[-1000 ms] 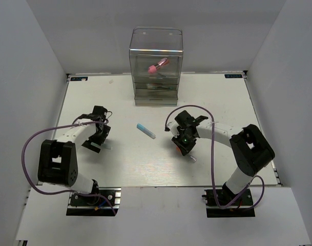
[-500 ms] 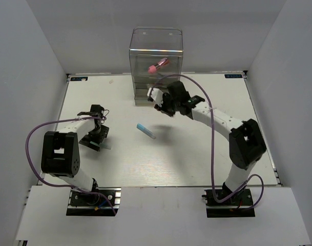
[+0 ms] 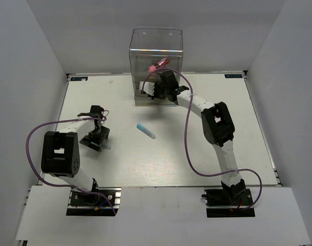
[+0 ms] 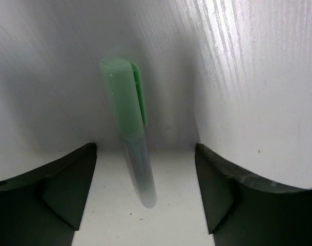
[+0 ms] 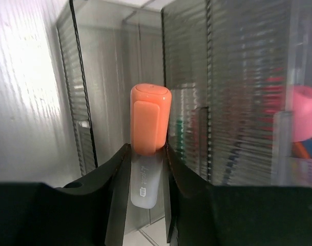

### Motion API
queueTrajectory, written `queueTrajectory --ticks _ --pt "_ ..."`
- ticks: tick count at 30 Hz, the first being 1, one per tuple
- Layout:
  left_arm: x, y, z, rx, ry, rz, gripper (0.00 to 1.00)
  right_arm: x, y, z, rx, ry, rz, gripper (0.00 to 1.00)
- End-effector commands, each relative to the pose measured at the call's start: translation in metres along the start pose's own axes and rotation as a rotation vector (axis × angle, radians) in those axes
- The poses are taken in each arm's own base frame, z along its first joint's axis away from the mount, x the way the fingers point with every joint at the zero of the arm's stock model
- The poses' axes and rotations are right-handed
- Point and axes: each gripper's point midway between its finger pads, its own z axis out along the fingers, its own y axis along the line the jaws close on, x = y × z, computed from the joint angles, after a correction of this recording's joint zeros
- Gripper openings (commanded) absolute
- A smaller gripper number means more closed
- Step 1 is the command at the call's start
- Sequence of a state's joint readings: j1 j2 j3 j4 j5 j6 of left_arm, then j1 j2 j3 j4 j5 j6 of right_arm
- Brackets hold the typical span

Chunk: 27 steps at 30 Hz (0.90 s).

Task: Sort the stationery into containers
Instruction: Place the pen in the drawer, then pick up the pen from the center of the board.

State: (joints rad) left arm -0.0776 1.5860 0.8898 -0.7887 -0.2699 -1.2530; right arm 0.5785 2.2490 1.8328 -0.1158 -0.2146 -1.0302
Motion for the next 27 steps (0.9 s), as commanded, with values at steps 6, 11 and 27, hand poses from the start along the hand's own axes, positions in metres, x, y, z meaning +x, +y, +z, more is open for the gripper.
queueTrajectory --ticks 6,11,27 --pt "0.009 -0.002 0.005 0.036 0.042 0.012 0.6 -0.003 -0.029 -0.005 0.054 -0.057 -0.018 0.5" --pt "0.008 -0.004 0.003 0.038 0.041 0.011 0.47 -0.015 -0.025 -0.022 0.038 -0.088 0.074 0.63" --pt "-0.003 -0.133 -0.087 0.615 0.046 0.15 0.0 -0.027 0.057 -0.136 -0.032 -0.171 0.529 0.79"
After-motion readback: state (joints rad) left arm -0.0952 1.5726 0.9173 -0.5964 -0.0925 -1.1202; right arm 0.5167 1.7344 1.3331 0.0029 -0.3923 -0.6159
